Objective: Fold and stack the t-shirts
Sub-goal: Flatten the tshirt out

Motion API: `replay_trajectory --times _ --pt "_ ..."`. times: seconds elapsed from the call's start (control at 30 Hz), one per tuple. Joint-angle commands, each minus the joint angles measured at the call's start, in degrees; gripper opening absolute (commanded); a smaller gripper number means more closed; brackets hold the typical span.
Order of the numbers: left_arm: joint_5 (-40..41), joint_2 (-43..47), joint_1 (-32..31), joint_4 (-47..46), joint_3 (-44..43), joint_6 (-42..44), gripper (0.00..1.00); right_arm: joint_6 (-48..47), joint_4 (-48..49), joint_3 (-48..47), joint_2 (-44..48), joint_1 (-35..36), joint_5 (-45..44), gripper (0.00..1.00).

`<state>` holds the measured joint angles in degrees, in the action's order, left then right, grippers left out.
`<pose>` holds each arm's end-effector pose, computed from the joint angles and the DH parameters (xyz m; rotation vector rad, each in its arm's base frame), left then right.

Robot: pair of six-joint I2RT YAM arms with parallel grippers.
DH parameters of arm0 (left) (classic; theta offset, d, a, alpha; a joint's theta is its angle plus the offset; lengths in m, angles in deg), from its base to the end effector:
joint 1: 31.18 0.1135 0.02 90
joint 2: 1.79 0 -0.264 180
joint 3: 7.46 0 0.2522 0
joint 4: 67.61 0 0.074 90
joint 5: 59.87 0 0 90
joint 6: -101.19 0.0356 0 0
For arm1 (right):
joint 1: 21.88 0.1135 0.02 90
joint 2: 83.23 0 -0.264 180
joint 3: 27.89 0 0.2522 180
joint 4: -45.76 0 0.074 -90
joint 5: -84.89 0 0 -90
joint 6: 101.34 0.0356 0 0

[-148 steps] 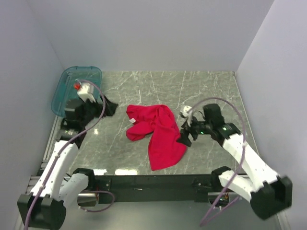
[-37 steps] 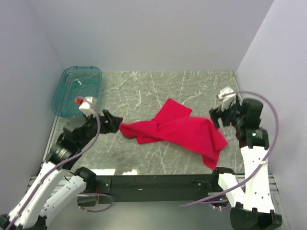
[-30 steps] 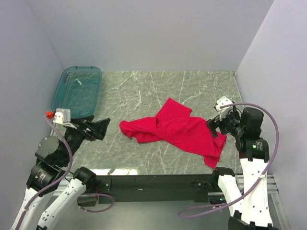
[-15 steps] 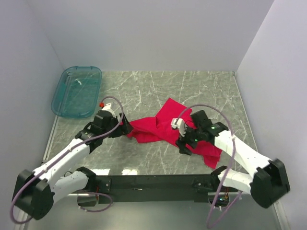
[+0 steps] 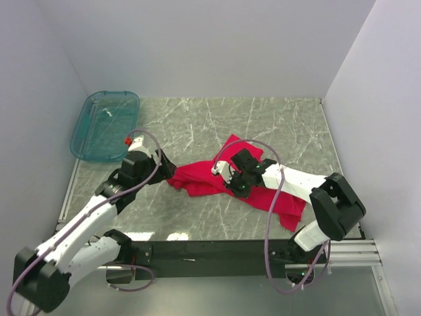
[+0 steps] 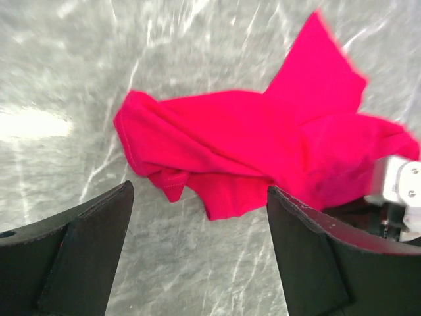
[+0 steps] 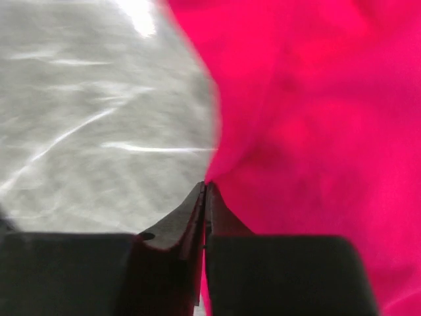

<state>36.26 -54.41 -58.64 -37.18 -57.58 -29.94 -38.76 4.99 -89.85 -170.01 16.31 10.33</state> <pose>0.1823 -0.0905 0.2528 -0.3252 2.1751 -0.5763 0.2133 0.1798 0.1726 -1.5366 2.2371 0.4212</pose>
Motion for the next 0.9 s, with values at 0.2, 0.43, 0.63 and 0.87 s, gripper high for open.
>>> replay_trajectory --times 0.2,0.43,0.63,0.87 --pt "5.21 13.76 0.22 7.94 -1.87 1.75 0.9 -32.75 -36.68 -10.14 18.57 9.43 28.75 0.0" --pt "-1.64 10.0 0.22 1.54 -0.73 2.19 0.9 -29.72 -40.06 1.88 21.12 21.31 17.88 0.23" --pt "-10.34 -10.53 0.13 -7.78 -7.48 6.23 0.85 -24.62 -32.63 -1.71 32.89 7.9 14.35 0.38" --pt "-16.24 -39.38 -5.05 -6.4 -24.43 9.3 0.69 -14.16 -15.63 5.92 38.46 -5.76 18.04 0.41"
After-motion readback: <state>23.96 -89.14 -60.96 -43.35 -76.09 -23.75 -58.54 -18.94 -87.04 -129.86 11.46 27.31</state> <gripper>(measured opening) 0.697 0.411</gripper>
